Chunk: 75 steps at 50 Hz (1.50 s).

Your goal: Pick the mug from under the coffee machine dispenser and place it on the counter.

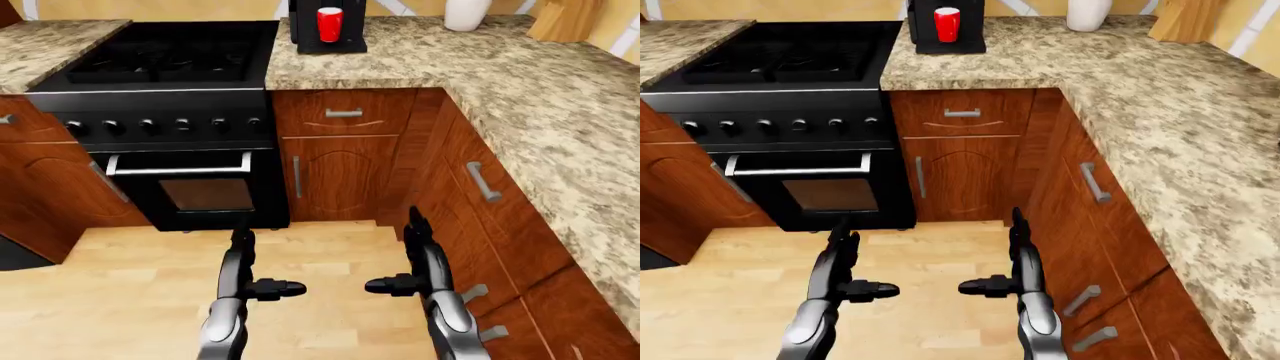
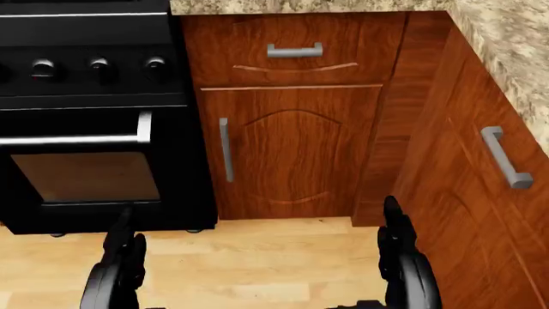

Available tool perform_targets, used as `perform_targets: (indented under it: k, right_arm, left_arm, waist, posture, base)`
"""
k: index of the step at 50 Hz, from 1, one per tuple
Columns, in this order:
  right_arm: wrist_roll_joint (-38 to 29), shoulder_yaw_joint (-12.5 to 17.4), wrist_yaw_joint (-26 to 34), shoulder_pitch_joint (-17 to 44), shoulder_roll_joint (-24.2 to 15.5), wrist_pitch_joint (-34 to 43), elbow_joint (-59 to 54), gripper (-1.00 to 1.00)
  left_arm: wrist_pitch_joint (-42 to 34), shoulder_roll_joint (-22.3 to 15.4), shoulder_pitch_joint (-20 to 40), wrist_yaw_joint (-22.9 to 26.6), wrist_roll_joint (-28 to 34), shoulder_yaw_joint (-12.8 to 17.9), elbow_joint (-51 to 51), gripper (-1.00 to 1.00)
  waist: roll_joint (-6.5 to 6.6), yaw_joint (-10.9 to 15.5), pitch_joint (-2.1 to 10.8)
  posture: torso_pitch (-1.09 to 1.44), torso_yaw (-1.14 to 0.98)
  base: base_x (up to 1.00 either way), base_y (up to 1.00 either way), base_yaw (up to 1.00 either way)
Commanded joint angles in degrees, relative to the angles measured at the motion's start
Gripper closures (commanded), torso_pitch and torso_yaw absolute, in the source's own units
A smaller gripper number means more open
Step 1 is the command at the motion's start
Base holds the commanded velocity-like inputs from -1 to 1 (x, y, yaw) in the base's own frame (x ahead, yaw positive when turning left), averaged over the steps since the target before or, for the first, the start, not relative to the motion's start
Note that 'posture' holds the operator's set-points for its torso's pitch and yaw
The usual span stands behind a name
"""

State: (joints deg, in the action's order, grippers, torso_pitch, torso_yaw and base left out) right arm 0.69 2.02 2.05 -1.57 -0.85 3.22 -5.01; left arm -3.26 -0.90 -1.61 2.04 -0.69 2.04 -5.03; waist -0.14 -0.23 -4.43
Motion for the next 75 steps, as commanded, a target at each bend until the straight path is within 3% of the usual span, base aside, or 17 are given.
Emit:
perform_targets:
  k: [1, 3, 4, 5, 7, 8, 15, 18, 21, 22, 25, 30, 36, 47, 60, 75]
  right_arm:
    - [0.01, -0.11, 0.67, 1.6, -0.47, -4.27, 5.4, -1.0]
    - [0.09, 0.41, 0.8, 2.41, -0.71, -3.55, 5.52, -1.0]
    - [0.18, 0.77, 0.73, 2.94, -0.85, -3.15, 5.49, -1.0]
    - [0.38, 1.1, 0.67, 3.42, -0.92, -2.96, 5.06, -1.0]
    - [0.26, 1.25, 0.66, 4.0, -1.1, -2.69, 4.97, -1.0]
    - [0.36, 1.45, 0.56, 4.31, -1.16, -2.39, 4.96, -1.0]
    - [1.22, 1.69, 0.17, 6.4, -1.18, -0.87, 7.36, -1.0]
    - [4.97, 3.7, -0.59, 10.75, -1.68, 0.71, 8.83, -1.0]
    - [6.56, 3.73, -1.31, 11.75, -2.13, 1.48, 9.45, -1.0]
    - [5.69, 3.42, -1.35, 12.32, -2.48, -0.52, 9.52, -1.0]
    - [8.32, 5.6, -2.78, 17.98, -3.91, 2.79, 8.1, -1.0]
    - [6.62, 4.86, -2.63, 20.98, -5.49, -0.74, 6.06, -1.0]
    - [6.51, 6.09, -2.8, 26.36, -7.47, -3.74, 0.58, -1.0]
    - [9.74, 9.67, -3.23, 38.68, -15.49, -1.36, -2.54, -1.0]
    - [14.02, 11.67, -3.58, 45.99, -20.99, 2.48, -1.77, -1.0]
    - [15.08, 13.63, -3.41, 52.11, -27.83, 1.21, -7.79, -1.0]
  left_arm:
    - [3.58, -0.61, 2.59, -0.81, 0.7, 0.53, 4.86, -1.0]
    - [3.02, -0.59, 2.86, -0.8, 0.15, 0.94, 5.41, -1.0]
    - [2.6, -0.6, 2.99, -0.61, -0.38, 1.13, 5.9, -1.0]
    - [2.17, -0.68, 3.41, -0.36, -0.86, 1.3, 5.53, -1.0]
    - [1.65, -0.82, 3.95, -0.2, -1.17, 1.41, 5.47, -1.0]
    - [1.52, -1.03, 4.31, -0.12, -1.12, 1.51, 5.68, -1.0]
    - [0.59, -1.79, 6.92, 0.69, -1.43, 2.2, 6.25, -1.0]
    - [-1.16, -2.99, 9.92, 0.51, -0.76, 3.18, 6.59, -1.0]
    - [-2.69, -3.72, 12.28, 0.41, -1.72, 4.07, 6.87, -1.0]
    - [-2.94, -3.96, 13.24, 0.29, -1.99, 4.37, 6.63, -1.0]
    - [-1.0, -5.37, 15.66, 0.82, -0.53, 4.48, 5.51, -1.0]
    - [0.26, -7.01, 18.63, 0.8, -1.32, 6.19, 3.58, -1.0]
    - [-0.83, -10.66, 24.63, -0.44, -2.88, 8.82, 2.9, -1.0]
    - [-4.12, -15.21, 29.35, -2.39, -3.59, 11.28, 7.91, -1.0]
    - [-8.17, -19.37, 34.07, -3.39, -6.17, 13.49, 12.18, -1.0]
    - [-11.51, -23.29, 37.43, -3.84, -7.84, 15.12, 14.22, -1.0]
  waist:
    - [-0.45, -0.12, 0.05]
    - [-0.06, 0.36, 3.57]
    - [-0.08, 0.38, 3.0]
    - [-0.37, 0.27, 0.98]
    - [-0.43, 0.32, 3.99]
    - [-0.42, 0.39, 4.33]
    - [-0.22, 0.46, 4.84]
    - [-0.11, 0.44, 5.08]
    - [-0.09, 0.42, 5.43]
    - [-0.08, 0.43, 5.42]
    - [-0.07, 0.42, 5.57]
    - [-0.06, 0.38, 5.58]
    - [0.04, 0.19, 5.24]
    - [0.25, 0.21, 4.6]
    - [0.0, 0.31, 4.07]
    - [0.05, 0.38, 3.66]
  posture:
    - [0.0, 0.0]
    - [0.0, 0.0]
    - [0.0, 0.0]
    - [0.0, 0.0]
    - [0.0, 0.0]
    - [0.0, 0.0]
    - [0.0, 0.0]
    - [0.0, 0.0]
    - [0.0, 0.0]
    - [0.0, 0.0]
    - [0.0, 0.0]
    - [0.0, 0.0]
    - [0.0, 0.0]
    - [0.0, 0.0]
    - [0.0, 0.0]
    - [0.0, 0.0]
  base:
    - [0.0, 0.0, 0.0]
    - [0.0, 0.0, 0.0]
    - [0.0, 0.0, 0.0]
    - [0.0, 0.0, 0.0]
    - [0.0, 0.0, 0.0]
    - [0.0, 0.0, 0.0]
    - [0.0, 0.0, 0.0]
    - [0.0, 0.0, 0.0]
    - [0.0, 0.0, 0.0]
    - [0.0, 0.0, 0.0]
    - [0.0, 0.0, 0.0]
    - [0.0, 0.0, 0.0]
    - [0.0, 0.0, 0.0]
    - [0.0, 0.0, 0.0]
    - [0.0, 0.0, 0.0]
    - [0.0, 0.0, 0.0]
